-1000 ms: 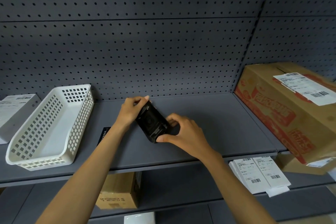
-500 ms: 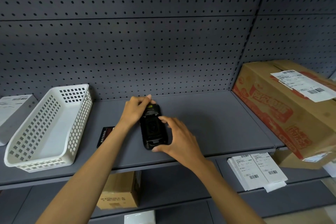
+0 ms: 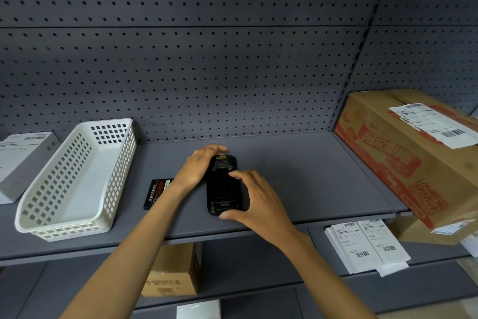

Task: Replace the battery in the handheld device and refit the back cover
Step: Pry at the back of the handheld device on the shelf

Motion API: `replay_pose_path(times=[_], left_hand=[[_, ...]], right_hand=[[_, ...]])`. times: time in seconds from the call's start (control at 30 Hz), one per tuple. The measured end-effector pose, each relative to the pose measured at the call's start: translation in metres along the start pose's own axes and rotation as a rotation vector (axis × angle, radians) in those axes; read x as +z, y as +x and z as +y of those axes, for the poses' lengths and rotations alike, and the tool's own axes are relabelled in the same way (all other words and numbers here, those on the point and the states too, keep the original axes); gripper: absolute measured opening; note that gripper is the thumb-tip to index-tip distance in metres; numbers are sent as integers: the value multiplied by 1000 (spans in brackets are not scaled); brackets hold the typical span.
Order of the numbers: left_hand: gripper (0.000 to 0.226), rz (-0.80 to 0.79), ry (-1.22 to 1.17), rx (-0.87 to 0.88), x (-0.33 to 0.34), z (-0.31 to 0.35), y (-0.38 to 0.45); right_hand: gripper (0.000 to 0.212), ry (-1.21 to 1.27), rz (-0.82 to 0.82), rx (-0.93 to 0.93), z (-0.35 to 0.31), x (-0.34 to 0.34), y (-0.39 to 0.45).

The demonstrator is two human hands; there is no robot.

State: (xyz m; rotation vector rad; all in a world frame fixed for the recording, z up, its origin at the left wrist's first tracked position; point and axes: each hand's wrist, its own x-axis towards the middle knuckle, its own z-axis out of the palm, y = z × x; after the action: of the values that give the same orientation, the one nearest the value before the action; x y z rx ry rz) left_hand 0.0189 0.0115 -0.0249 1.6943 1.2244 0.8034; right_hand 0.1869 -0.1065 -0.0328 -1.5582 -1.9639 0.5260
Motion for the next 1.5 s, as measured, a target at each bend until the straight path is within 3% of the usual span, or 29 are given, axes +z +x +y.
replay_pose_path(times=[0.3,0.47,0.63,0.83,0.97,1.2,1.5], left_hand=[[31,-20,49,88,-14,4,-15],[32,-29,94,141,-23,2,-22],[36,-22,159,144,-24,-3,-25],[75,-93,367,85,-25,-5,-35],[84,-138,478,106,-31,-6,-36],[88,-114,504,127,-31,-17,-37],[83,-96,496,115,-31,-13,-38]], right_hand=[[85,90,-96,-1,1,-7,5],[57,174,-116,6,1,-18,17],[41,51,-48,-27,0,-23,51],[39,-2,-81,1,-4,-18,86],[34,-85,-43,19,-6,-17,94],[40,-251,20,49,-14,-11,102],[42,-230,-13,111,-20,-10,109]])
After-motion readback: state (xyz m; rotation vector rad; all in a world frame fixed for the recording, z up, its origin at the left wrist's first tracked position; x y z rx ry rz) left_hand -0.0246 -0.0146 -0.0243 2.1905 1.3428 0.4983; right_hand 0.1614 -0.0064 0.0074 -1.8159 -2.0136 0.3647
